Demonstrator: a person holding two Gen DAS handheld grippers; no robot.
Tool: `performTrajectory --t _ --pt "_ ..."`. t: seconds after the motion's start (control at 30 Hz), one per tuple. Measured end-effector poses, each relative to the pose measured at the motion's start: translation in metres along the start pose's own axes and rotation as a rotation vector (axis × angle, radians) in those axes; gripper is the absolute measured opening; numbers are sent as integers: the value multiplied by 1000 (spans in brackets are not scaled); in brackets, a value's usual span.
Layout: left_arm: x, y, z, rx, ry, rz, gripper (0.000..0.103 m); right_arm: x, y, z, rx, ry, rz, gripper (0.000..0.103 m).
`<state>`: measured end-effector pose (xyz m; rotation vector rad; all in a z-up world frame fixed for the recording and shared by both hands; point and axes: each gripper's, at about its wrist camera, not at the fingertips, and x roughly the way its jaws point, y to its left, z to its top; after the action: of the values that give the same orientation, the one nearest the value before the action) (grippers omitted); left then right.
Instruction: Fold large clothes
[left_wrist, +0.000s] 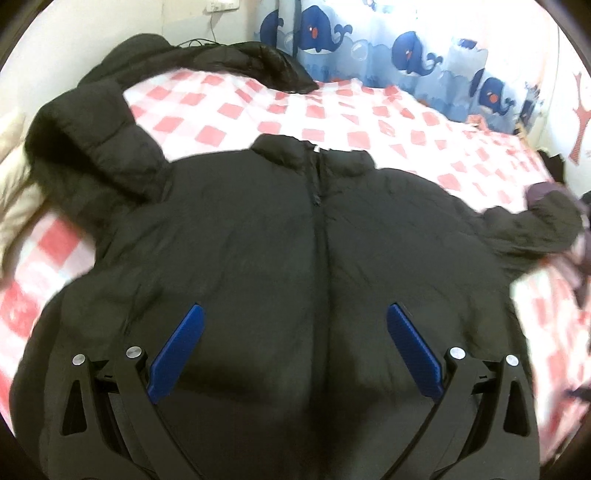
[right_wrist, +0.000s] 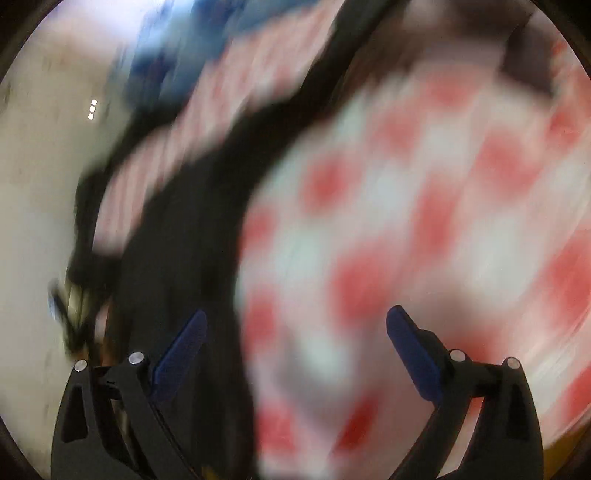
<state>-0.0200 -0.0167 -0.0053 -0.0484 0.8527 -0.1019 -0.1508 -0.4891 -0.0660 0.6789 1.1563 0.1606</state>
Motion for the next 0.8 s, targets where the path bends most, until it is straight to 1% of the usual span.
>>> performTrajectory --t 0.03,0.13,0.17,0.3,0.37,0.4,0.43,0.47,0.5,0.53,0.57,0.6,0.63,0.67,0.73,0.77,0.8 --pt "-15 6 -12 -4 -2 -6 95 12 12 -14 -30 58 -2 94" --pt "-45 23 -42 28 26 2 95 36 32 -42 -92 167 -61 94" --pt "-56 31 -52 38 32 18 95 40 37 -49 -99 185 -56 94" --pt "-87 65 -77 36 37 65 95 45 51 -69 -142 232 -46 94" --pt "-99 80 -86 21 43 87 95 45 64 -83 -205 223 -87 94" --pt "-105 87 -90 8 43 96 95 45 70 -89 -236 228 -84 94" --pt "-109 92 -93 -1 45 97 95 48 75 -91 -238 232 -55 92" --pt "-112 95 -96 -9 49 93 95 52 77 -93 -243 234 -38 86" --pt "-115 97 -98 -21 56 84 95 55 83 -94 -257 234 -47 59" --pt "-117 97 -99 -29 59 77 95 57 87 -95 -280 214 -61 41" --pt "-121 97 -100 -39 59 66 95 60 90 -91 -274 196 -39 33" --pt "-123 96 -100 -41 58 62 95 57 90 -87 -261 171 -12 18" --pt "-127 94 -99 -39 54 56 95 47 90 -83 -250 131 9 14" --pt "-131 91 -98 -32 47 52 95 31 90 -77 -241 79 30 13" --pt "-133 82 -96 -12 39 50 95 2 83 -67 -228 1 39 11" --pt "-133 78 -96 -2 41 47 95 -1 82 -65 -230 -2 30 11" --pt "-131 76 -96 4 47 44 95 -4 75 -65 -233 -3 -5 11"
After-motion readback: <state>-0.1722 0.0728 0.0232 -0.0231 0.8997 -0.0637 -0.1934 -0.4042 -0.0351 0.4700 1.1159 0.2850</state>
